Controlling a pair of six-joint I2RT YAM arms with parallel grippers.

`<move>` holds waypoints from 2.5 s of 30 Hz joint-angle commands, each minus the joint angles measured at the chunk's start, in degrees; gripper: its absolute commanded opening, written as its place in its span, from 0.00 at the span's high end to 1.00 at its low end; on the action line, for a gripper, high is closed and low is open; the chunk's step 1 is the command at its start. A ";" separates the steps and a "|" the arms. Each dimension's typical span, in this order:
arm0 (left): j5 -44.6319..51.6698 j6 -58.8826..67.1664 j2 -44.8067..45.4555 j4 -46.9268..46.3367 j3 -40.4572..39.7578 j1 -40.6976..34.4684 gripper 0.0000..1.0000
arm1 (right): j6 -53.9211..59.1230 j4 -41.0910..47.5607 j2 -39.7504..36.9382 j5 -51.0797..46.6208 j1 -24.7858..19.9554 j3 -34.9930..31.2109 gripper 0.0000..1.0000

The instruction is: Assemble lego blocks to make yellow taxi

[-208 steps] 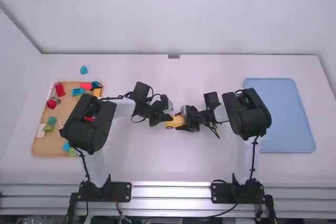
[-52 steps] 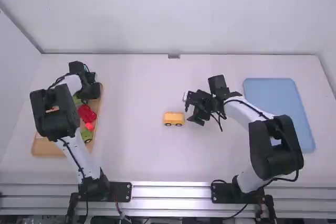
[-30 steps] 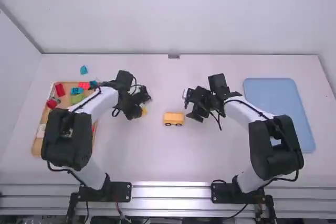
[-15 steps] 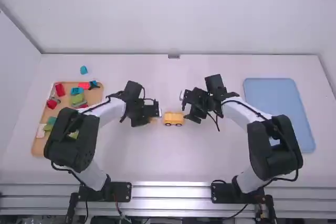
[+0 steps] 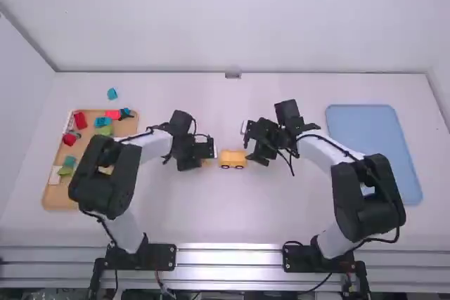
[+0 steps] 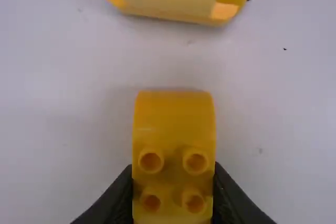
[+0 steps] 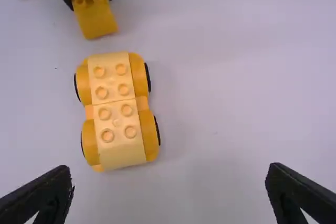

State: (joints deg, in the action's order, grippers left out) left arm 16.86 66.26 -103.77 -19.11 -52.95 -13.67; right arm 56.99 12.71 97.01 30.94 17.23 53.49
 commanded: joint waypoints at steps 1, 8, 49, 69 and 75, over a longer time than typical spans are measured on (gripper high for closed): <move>2.54 3.21 -0.57 -0.72 -1.20 1.51 0.98 | -0.22 0.37 -0.26 0.74 0.09 0.07 0.02; 10.34 6.23 -1.81 -0.96 -1.11 5.25 0.98 | -0.20 1.46 -0.26 0.74 0.07 0.07 0.02; 46.71 13.73 -14.64 8.39 1.36 18.18 0.06 | 0.00 1.22 -0.26 3.74 0.07 0.07 0.02; 43.71 16.33 -13.70 10.16 3.37 18.16 0.91 | 0.02 2.60 -0.26 -0.76 0.07 0.07 0.02; 43.71 15.91 -8.13 5.81 2.62 17.64 0.98 | 2.64 0.57 -0.24 9.20 -1.81 -1.60 0.02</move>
State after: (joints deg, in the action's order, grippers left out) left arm 59.48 81.52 -116.05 -12.14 -50.24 4.71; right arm 57.76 13.87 97.01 33.63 16.69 53.15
